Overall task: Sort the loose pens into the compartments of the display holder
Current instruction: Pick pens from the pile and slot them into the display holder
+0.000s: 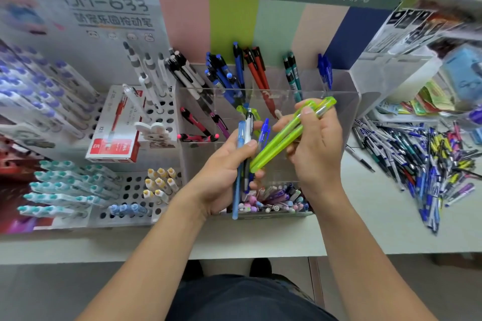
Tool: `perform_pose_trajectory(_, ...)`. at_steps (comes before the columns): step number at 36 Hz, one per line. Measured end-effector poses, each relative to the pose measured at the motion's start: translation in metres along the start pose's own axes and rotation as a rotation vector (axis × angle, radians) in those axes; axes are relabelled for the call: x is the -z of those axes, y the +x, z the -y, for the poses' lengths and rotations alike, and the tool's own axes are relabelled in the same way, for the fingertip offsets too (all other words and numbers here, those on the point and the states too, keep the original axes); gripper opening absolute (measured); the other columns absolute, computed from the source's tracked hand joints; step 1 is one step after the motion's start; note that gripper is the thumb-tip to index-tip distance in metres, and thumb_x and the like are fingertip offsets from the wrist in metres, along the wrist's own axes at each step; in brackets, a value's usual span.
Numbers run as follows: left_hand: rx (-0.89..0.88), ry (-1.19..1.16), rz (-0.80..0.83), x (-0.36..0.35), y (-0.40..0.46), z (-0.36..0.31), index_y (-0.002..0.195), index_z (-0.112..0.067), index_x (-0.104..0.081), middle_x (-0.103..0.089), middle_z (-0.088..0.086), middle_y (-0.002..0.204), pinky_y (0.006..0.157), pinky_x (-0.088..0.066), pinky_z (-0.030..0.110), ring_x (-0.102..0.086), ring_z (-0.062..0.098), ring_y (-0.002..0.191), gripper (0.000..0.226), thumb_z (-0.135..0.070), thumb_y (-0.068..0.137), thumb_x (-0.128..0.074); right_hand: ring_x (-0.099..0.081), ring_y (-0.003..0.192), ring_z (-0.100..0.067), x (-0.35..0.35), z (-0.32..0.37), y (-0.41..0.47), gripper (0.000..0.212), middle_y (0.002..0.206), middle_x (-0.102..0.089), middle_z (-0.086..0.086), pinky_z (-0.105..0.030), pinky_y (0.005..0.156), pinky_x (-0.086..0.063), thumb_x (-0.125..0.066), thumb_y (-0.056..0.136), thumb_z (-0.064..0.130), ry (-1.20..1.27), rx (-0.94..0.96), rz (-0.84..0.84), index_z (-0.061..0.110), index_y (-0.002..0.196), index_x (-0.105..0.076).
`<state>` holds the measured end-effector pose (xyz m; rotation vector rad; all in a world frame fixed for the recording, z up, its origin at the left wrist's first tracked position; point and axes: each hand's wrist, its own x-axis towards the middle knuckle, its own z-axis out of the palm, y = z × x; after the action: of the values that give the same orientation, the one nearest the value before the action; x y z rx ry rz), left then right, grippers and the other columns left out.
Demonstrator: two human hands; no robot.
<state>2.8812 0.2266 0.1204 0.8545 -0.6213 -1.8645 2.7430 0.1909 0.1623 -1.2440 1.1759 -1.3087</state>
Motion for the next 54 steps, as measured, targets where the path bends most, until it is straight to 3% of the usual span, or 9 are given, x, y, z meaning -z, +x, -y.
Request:
perform_pose_trajectory(6,-0.066,0.229,-0.087,0.000,0.003,0.009,0.129,-0.029,-0.047,-0.050,-0.002,0.077,0.049,-0.031,0.023,-0.035,0.010,0.053,0.028,-0.010,0.108,-0.042,-0.046,0.049,-0.009,0.011,0.004,0.009,0.016,0.070,-0.058,-0.006,-0.018,0.045,-0.037,-0.034,0.112,0.018,0.090,-0.004,-0.092,0.015,0.104,-0.047)
perform_pose_trajectory(10,-0.159,0.856,-0.174,0.009,0.000,0.014,0.148,-0.041,-0.032,-0.049,-0.007,0.084,0.058,-0.043,0.038,-0.043,0.018,0.059,0.050,-0.020,0.106,-0.049,-0.048,0.044,-0.008,0.020,0.000,0.010,0.014,0.074,-0.059,-0.015,-0.019,0.039,-0.039,-0.049,0.108,0.021,-0.182,-0.089,0.151,0.009,0.102,-0.055)
perform_pose_trajectory(14,-0.209,1.152,-0.149,0.002,-0.002,0.017,0.157,-0.035,-0.009,-0.053,-0.003,0.137,0.067,-0.049,0.027,-0.059,0.013,0.080,0.072,-0.008,0.103,-0.047,-0.054,0.044,-0.015,0.019,-0.014,0.000,0.015,0.072,-0.061,-0.021,-0.027,0.037,-0.047,-0.065,0.100,0.021,-0.317,-0.190,0.308,0.006,0.096,-0.067)
perform_pose_trajectory(18,-0.182,1.263,-0.124,-0.001,-0.002,0.022,0.159,-0.036,0.010,-0.009,-0.006,0.169,0.097,-0.051,0.052,-0.059,0.032,0.113,0.089,0.001,0.098,-0.043,-0.058,0.049,-0.021,0.016,-0.020,-0.005,0.010,0.074,-0.066,-0.023,-0.030,0.041,-0.052,-0.072,0.095,0.020,-0.314,-0.232,0.329,0.010,0.095,-0.075)
perform_pose_trajectory(23,-0.140,0.983,-0.016,0.002,-0.003,0.019,0.160,-0.034,0.002,-0.028,-0.008,0.160,0.081,-0.053,0.027,-0.061,0.013,0.112,0.092,0.002,0.093,-0.050,-0.058,0.047,-0.021,0.015,-0.019,-0.003,0.011,0.069,-0.067,-0.014,-0.031,0.042,-0.053,-0.068,0.097,0.016,-0.299,-0.267,0.334,0.010,0.089,-0.072)
perform_pose_trajectory(30,-0.041,0.269,-0.060,0.006,-0.009,0.018,0.142,-0.026,-0.051,-0.043,0.010,0.076,0.050,-0.036,0.025,-0.039,0.011,0.053,0.041,-0.026,0.101,-0.048,-0.051,0.038,-0.005,0.010,-0.006,-0.002,0.014,0.051,-0.062,0.007,-0.021,0.037,-0.046,-0.052,0.105,0.011,-0.165,-0.296,0.356,0.008,0.093,-0.057)
perform_pose_trajectory(35,-0.112,0.258,-0.084,0.001,-0.017,0.009,0.134,-0.015,-0.051,-0.064,0.001,0.073,0.045,-0.038,0.019,-0.053,0.007,0.050,0.029,-0.022,0.110,-0.035,-0.049,0.037,-0.006,0.002,-0.003,-0.002,0.014,0.053,-0.060,0.004,-0.021,0.035,-0.044,-0.052,0.105,0.011,-0.128,-0.293,0.438,0.006,0.094,-0.059)
perform_pose_trajectory(45,-0.128,0.140,-0.157,0.025,-0.026,0.007,0.136,-0.016,-0.050,-0.054,-0.002,0.082,0.051,-0.037,0.020,-0.043,0.009,0.061,0.033,-0.005,0.107,-0.041,-0.068,0.054,-0.020,0.021,0.009,0.038,0.032,0.078,-0.064,-0.018,-0.037,0.046,-0.059,-0.056,0.105,0.025,-0.265,0.184,-0.154,-0.007,0.102,-0.056)
perform_pose_trajectory(54,-0.095,0.142,-0.163,0.022,-0.030,0.009,0.132,-0.016,-0.053,-0.062,-0.002,0.089,0.054,-0.042,0.022,-0.049,0.008,0.063,0.036,0.003,0.104,-0.043,-0.050,0.065,-0.022,-0.028,-0.034,0.039,0.015,0.078,-0.052,0.000,-0.040,0.062,-0.046,-0.058,0.101,0.022,-0.820,0.507,0.074,0.009,0.094,-0.054)
